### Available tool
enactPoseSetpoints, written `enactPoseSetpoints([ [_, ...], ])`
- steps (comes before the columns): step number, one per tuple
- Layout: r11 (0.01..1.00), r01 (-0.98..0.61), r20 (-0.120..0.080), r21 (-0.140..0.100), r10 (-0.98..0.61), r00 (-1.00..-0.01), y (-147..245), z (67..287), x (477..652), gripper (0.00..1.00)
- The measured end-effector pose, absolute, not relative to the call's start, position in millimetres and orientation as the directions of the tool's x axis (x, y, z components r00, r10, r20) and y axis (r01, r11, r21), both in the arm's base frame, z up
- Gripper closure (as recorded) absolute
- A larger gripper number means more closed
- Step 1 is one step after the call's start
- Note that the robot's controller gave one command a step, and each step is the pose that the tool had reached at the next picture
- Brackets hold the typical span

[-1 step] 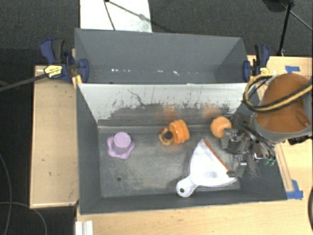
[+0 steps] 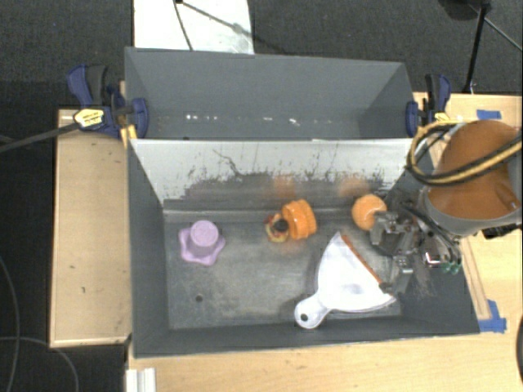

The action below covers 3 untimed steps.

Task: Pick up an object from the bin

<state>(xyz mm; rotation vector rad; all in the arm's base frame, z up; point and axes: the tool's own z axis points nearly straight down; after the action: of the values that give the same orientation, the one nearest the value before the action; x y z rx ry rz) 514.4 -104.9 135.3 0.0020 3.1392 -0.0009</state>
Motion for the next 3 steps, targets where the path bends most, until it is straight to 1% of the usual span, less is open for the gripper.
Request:
enactPoseSetpoints([
  [1,0.986,-0.167,-0.008,-0.005,-0.167,-0.986,-70,106,526.1,0.0],
  [2,0.943,-0.333,0.0,0.002,-0.333,-0.943,-38,96,528.1,0.0],
  [3,0.879,-0.478,-0.004,-0.001,-0.478,-0.879,-17,108,536.2,0.0],
])
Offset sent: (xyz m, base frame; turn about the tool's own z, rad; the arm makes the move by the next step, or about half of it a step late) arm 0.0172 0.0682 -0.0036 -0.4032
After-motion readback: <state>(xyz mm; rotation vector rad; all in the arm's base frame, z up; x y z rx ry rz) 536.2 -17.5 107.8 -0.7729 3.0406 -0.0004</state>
